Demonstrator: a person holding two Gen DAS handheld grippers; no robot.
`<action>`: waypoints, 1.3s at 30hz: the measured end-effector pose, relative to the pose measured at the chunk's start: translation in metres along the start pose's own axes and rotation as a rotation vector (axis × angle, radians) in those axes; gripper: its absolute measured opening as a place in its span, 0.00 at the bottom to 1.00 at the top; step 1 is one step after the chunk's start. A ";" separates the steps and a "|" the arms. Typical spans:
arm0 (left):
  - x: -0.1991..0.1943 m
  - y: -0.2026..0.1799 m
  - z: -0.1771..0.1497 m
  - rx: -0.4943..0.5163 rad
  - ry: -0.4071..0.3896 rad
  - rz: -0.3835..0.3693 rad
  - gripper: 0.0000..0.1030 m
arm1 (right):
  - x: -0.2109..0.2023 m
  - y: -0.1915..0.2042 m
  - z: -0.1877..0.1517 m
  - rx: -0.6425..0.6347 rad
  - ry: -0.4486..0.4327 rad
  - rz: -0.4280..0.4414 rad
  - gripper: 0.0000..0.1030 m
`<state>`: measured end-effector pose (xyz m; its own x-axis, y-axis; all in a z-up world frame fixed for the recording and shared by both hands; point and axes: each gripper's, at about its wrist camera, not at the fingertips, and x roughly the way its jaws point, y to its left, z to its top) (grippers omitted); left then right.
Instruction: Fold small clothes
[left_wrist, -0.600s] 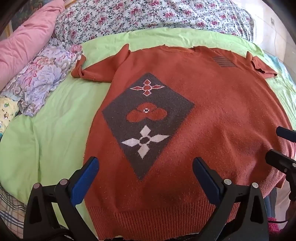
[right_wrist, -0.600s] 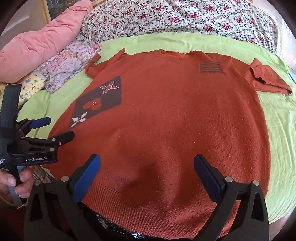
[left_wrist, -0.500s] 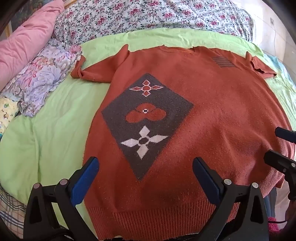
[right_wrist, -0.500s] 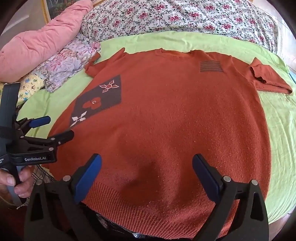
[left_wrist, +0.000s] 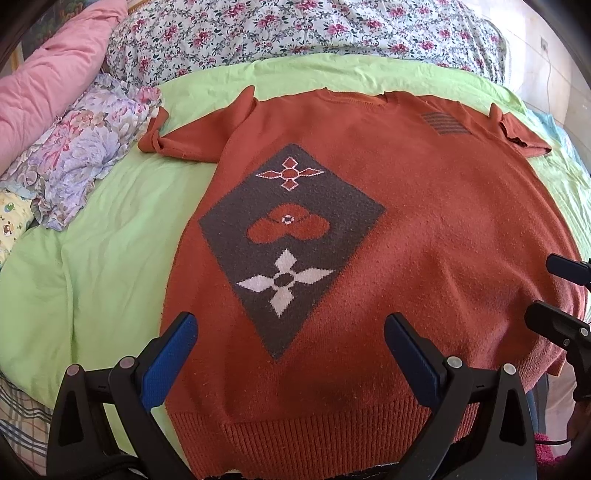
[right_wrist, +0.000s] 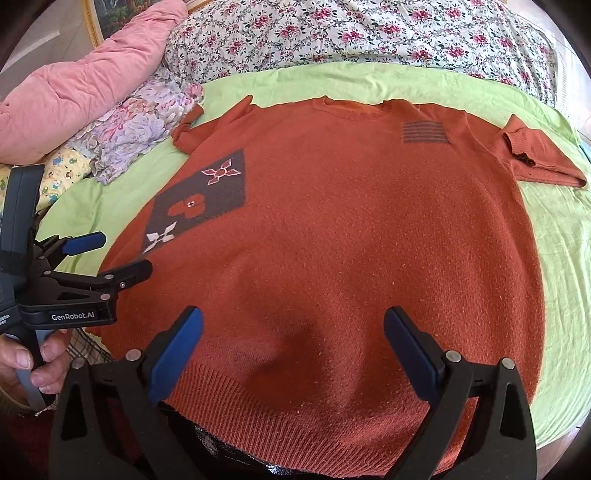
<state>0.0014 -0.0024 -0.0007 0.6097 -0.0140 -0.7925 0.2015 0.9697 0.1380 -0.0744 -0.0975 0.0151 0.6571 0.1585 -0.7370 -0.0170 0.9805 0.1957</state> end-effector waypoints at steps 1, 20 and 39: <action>0.000 0.000 0.000 0.000 -0.001 -0.002 0.98 | 0.000 0.001 0.000 -0.002 0.000 -0.002 0.95; 0.002 -0.001 0.000 0.000 -0.003 -0.008 0.98 | -0.001 0.000 0.002 0.006 0.035 0.016 0.95; 0.006 -0.001 0.008 -0.026 -0.042 -0.069 0.98 | 0.002 -0.006 0.007 -0.033 -0.012 -0.028 0.85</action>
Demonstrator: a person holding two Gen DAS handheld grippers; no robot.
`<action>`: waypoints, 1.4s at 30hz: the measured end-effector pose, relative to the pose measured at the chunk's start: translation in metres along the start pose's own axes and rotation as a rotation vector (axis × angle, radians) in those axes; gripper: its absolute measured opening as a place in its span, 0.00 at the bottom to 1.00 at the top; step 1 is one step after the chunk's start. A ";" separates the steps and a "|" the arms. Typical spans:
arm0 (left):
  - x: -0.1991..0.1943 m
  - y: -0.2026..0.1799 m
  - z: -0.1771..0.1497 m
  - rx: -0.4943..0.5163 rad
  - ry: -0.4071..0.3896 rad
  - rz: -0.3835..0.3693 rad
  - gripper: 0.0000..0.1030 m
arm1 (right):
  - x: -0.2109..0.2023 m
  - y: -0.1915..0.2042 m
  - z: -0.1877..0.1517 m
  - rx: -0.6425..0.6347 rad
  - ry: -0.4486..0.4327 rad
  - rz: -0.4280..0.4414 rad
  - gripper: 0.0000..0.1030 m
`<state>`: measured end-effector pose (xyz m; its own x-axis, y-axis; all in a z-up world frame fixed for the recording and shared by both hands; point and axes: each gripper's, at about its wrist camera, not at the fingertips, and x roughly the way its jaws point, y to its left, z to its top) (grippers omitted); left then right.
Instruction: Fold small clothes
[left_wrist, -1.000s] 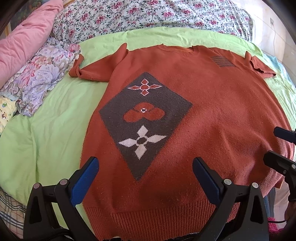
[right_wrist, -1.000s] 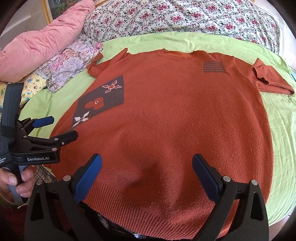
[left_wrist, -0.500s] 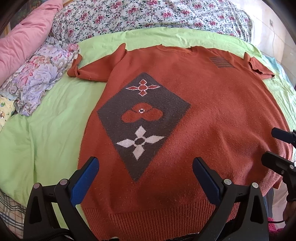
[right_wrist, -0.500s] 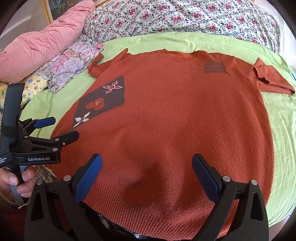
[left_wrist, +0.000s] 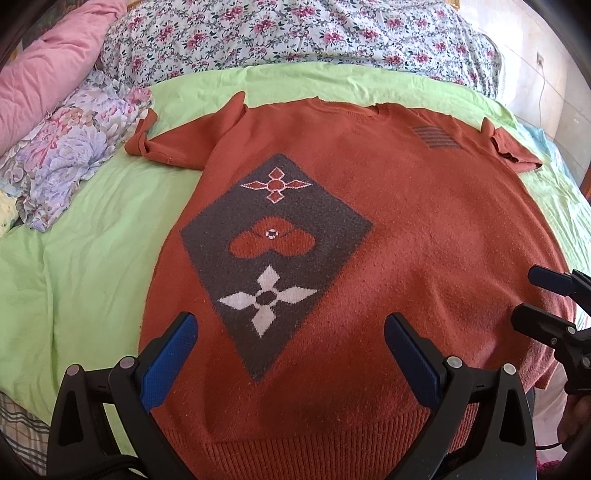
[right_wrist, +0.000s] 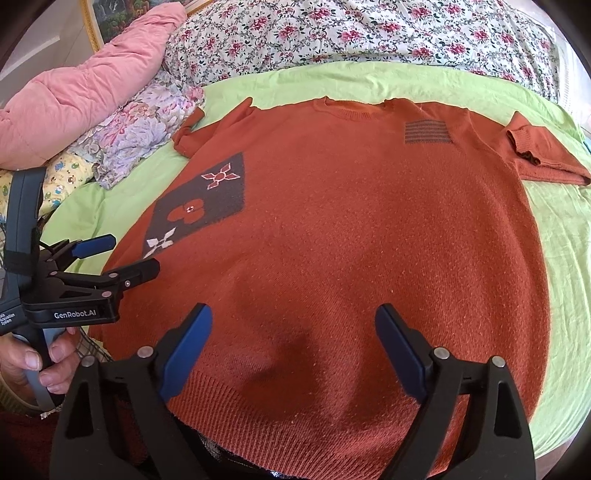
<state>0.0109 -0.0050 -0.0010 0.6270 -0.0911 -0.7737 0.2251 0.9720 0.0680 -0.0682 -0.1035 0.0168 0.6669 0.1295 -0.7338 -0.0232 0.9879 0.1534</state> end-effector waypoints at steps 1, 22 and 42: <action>0.002 0.000 0.001 0.003 0.009 0.003 0.98 | 0.000 -0.001 0.000 0.004 -0.004 0.005 0.84; 0.030 -0.014 0.043 0.032 0.045 -0.033 0.98 | -0.006 -0.057 0.026 0.094 -0.068 -0.012 0.75; 0.085 -0.014 0.135 0.017 0.051 -0.030 0.98 | 0.011 -0.242 0.148 0.133 -0.040 -0.290 0.66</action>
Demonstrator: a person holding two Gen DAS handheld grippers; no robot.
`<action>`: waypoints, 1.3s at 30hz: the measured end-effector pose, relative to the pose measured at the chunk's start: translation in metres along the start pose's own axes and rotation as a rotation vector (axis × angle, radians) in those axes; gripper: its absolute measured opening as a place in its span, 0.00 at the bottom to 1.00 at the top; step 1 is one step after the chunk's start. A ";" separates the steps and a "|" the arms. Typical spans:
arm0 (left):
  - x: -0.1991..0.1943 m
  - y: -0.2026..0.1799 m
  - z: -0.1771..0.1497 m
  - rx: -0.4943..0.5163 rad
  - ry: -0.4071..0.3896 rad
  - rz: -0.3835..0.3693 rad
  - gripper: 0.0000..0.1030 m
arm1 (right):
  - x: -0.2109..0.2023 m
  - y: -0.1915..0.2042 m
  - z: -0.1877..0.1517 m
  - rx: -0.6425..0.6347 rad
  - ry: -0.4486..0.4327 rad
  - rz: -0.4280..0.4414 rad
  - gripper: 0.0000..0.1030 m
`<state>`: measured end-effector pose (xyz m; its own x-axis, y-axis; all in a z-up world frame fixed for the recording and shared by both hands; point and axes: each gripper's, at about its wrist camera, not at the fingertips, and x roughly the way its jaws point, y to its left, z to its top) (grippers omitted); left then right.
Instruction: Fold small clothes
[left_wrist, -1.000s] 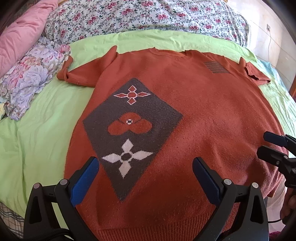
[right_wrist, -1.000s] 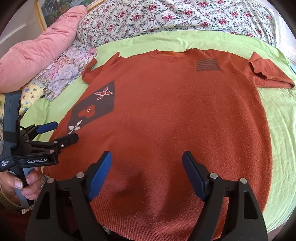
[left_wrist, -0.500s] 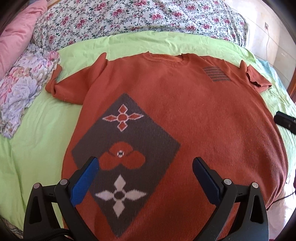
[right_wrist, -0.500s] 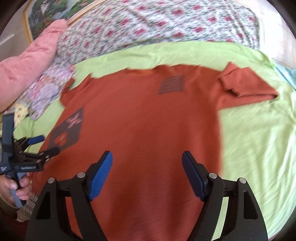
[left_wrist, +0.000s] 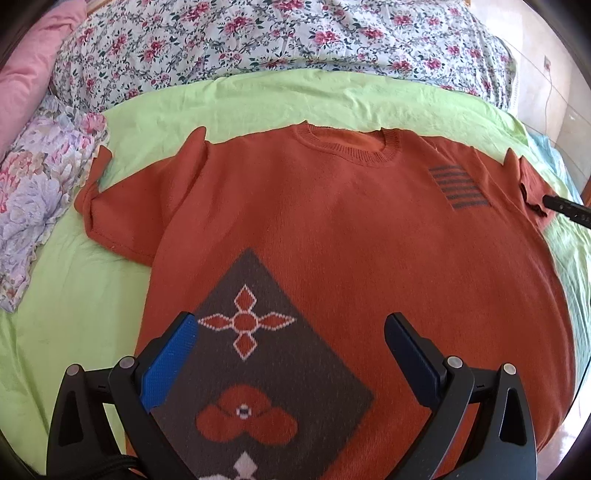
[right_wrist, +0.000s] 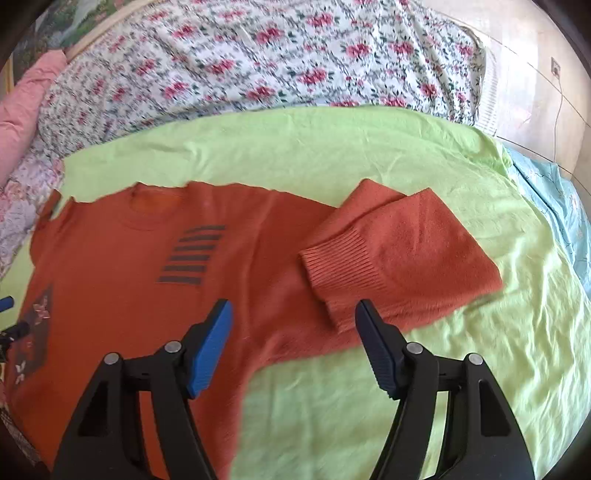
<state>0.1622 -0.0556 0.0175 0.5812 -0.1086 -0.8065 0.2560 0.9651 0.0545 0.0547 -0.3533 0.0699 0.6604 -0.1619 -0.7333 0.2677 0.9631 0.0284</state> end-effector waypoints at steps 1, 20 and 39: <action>0.003 0.000 0.003 -0.002 0.004 -0.002 0.98 | 0.009 -0.004 0.002 -0.006 0.021 -0.010 0.65; 0.020 0.012 0.009 -0.039 0.013 -0.072 0.98 | 0.023 0.044 0.034 0.139 0.047 0.356 0.07; 0.036 0.067 0.010 -0.169 0.050 -0.227 0.98 | 0.112 0.315 0.049 0.015 0.305 0.824 0.11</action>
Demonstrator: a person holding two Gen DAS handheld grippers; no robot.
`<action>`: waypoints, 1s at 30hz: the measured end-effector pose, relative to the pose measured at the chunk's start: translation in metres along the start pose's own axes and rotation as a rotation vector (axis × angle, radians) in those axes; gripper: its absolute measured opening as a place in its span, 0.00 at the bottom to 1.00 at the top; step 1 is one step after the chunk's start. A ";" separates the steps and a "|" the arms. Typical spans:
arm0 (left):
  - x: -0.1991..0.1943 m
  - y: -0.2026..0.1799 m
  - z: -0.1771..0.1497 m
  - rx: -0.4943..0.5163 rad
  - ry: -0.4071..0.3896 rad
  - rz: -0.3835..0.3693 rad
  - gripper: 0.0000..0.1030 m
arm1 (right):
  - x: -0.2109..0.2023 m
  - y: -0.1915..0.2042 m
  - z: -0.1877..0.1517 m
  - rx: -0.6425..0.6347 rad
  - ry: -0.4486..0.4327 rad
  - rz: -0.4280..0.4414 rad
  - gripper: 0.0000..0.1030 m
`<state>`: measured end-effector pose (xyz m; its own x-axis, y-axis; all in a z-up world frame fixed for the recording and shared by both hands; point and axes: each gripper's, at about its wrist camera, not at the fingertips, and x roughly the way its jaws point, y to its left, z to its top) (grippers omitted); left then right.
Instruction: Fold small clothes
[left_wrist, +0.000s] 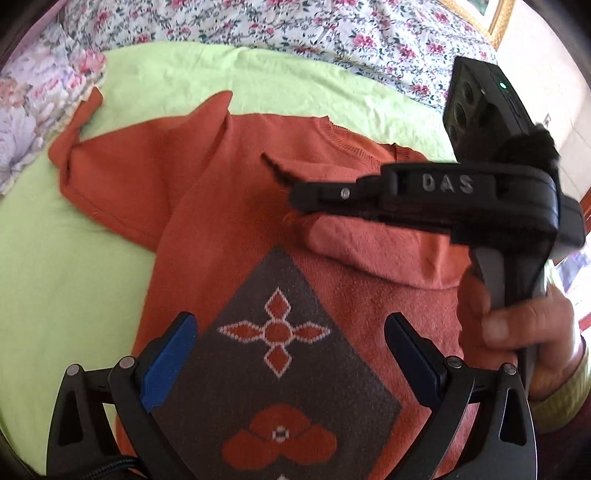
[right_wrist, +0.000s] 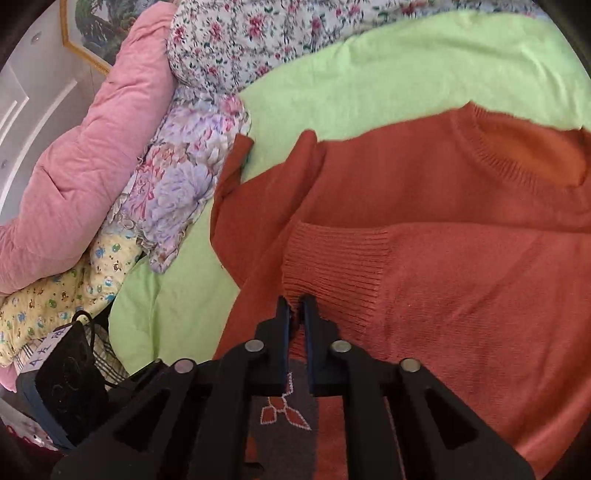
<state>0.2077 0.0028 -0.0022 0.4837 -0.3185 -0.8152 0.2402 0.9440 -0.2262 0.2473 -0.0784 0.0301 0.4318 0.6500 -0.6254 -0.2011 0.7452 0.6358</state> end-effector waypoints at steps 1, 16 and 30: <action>0.004 0.000 0.003 -0.005 0.009 -0.005 0.98 | 0.002 -0.004 -0.001 0.014 0.010 -0.002 0.13; 0.073 -0.011 0.067 -0.061 0.030 -0.075 0.06 | -0.158 -0.035 -0.060 0.168 -0.292 -0.156 0.45; 0.026 0.024 0.062 -0.012 -0.100 0.083 0.05 | -0.229 -0.115 -0.086 0.288 -0.390 -0.468 0.45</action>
<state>0.2787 0.0118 0.0045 0.5834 -0.2457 -0.7741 0.1858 0.9683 -0.1673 0.0963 -0.2997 0.0612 0.7128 0.1264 -0.6898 0.3040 0.8307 0.4663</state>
